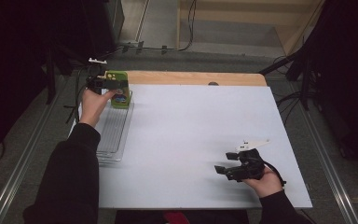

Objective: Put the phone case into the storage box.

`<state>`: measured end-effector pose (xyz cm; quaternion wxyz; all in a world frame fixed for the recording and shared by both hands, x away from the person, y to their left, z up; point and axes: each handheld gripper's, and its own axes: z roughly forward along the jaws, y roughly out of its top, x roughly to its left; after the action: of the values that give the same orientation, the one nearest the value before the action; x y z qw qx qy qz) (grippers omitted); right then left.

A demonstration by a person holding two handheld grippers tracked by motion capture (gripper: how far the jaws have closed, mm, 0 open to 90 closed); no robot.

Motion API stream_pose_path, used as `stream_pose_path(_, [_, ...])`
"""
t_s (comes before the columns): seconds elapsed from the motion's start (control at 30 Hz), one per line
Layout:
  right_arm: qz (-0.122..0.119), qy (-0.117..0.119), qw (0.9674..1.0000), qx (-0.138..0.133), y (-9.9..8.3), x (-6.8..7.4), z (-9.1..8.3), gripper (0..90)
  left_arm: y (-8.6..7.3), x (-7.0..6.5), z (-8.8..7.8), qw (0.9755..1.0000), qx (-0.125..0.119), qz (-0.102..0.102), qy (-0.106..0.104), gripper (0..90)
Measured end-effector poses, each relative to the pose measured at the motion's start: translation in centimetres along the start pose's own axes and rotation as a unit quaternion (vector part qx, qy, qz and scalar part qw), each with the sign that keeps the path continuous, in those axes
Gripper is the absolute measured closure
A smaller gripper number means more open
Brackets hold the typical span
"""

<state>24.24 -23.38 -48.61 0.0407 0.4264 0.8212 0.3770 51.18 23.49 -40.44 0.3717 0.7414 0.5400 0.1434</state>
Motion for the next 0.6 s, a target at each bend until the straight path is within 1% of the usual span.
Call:
stream_pose_path(0.07, [0.001, 0.000, 1.0000, 0.000, 0.0, 0.0, 0.0, 23.4, -0.1, 0.0, -0.1, 0.9999, 0.010, 0.001, -0.007, 0.0])
stream_pose_path(0.13, [0.002, 0.000, 1.0000, -0.001, 0.0, -0.1, 0.0, 23.4, -0.2, -0.1, -0.2, 0.9998, 0.020, 0.007, -0.003, 0.0])
stream_pose_path(0.17, [0.002, 0.000, 1.0000, -0.001, 0.0, -0.1, 0.0, 23.4, -0.2, -0.1, -0.3, 0.9997, 0.024, 0.008, -0.007, 0.0])
stream_pose_path(0.27, [0.004, -0.001, 1.0000, -0.001, 0.0, -0.1, -0.1, 23.3, -0.3, 0.1, -0.6, 0.9994, 0.029, 0.003, -0.016, 0.0])
stream_pose_path(0.3, [0.004, -0.001, 1.0000, -0.002, 0.0, -0.1, -0.1, 23.4, -0.4, 0.1, -0.8, 0.9993, 0.031, 0.004, -0.019, 0.0])
stream_pose_path(0.4, [0.004, -0.002, 1.0000, -0.001, 0.0, -0.1, 0.0, 23.4, -0.5, 0.0, -1.2, 0.9989, 0.041, 0.010, -0.020, 0.0])
stream_pose_path(0.47, [0.005, -0.001, 1.0000, 0.000, 0.0, -0.1, 0.0, 23.4, -0.5, -0.1, -1.5, 0.9988, 0.043, 0.012, -0.021, 0.0])
stream_pose_path(0.53, [0.004, -0.001, 1.0000, -0.001, 0.0, -0.1, 0.0, 23.4, -0.5, -0.1, -1.8, 0.9986, 0.043, 0.009, -0.029, 0.0])
stream_pose_path(0.6, [0.005, -0.001, 1.0000, 0.000, 0.0, -0.1, 0.0, 23.3, -0.5, -0.1, -2.0, 0.9980, 0.052, 0.008, -0.036, 0.0])
